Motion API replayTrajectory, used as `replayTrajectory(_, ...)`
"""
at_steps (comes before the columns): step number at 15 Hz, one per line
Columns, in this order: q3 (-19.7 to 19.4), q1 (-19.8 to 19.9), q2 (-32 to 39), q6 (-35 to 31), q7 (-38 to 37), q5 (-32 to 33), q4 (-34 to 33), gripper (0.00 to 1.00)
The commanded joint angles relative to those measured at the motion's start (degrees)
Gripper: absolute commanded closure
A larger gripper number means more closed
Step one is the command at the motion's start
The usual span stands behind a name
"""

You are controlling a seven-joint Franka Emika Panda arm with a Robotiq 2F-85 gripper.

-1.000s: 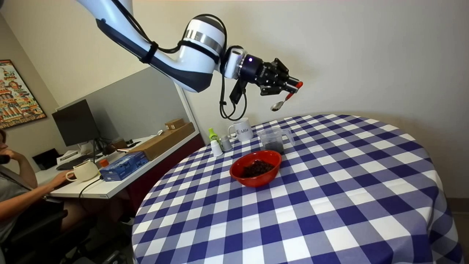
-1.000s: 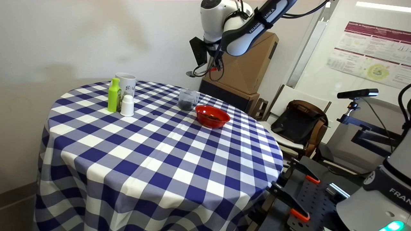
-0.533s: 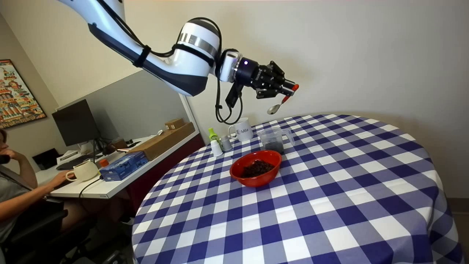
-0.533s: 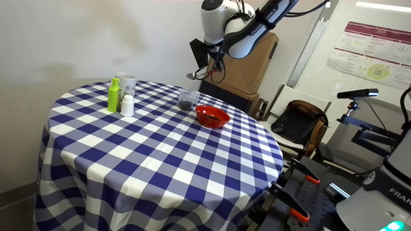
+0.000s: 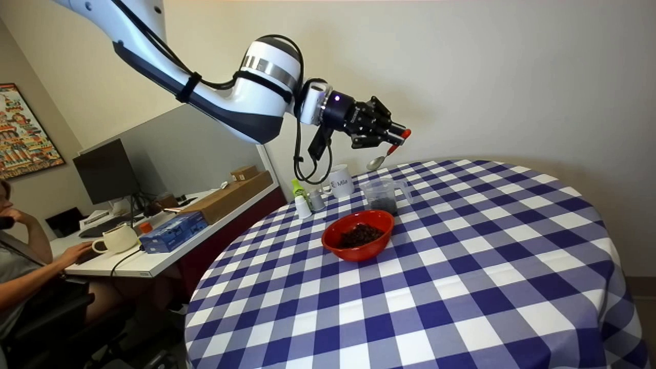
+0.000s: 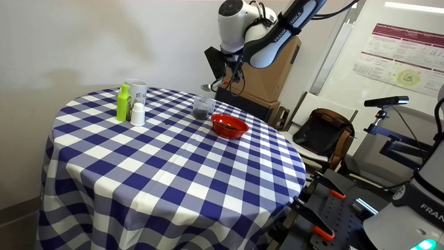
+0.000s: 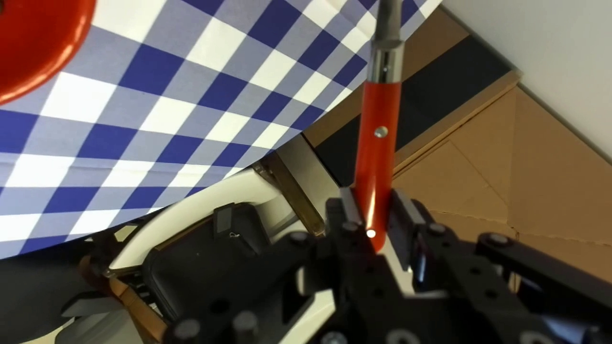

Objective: Put a spoonful of the things in the bowl into the jug

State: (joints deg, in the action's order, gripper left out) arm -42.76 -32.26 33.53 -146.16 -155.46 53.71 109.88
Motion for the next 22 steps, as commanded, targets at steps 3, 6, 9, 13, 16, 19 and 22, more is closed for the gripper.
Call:
replayTrajectory(3, 19.96, 17.81, -12.35, 2.99, 12.2, -3.58, 5.94, 0.95)
replayTrajectory(6, 27.46, 27.14, -18.38, 3.27, 23.55, -13.33, 7.8, 0.95)
replayTrajectory(9, 31.86, 32.92, -23.58, 4.74, 37.22, -25.83, 10.79, 0.95)
replayTrajectory(13, 33.41, 35.96, -28.53, 11.84, 53.41, -39.0, 14.3, 0.95)
replayTrajectory(16, 32.94, 36.17, -31.48, 14.66, 54.31, -38.64, 18.95, 0.95)
replayTrajectory(19, 32.96, 36.56, -32.09, 11.91, 51.21, -35.88, 24.1, 0.95)
replayTrajectory(22, 33.06, 36.77, -29.75, 7.78, 50.33, -35.69, 28.4, 0.95)
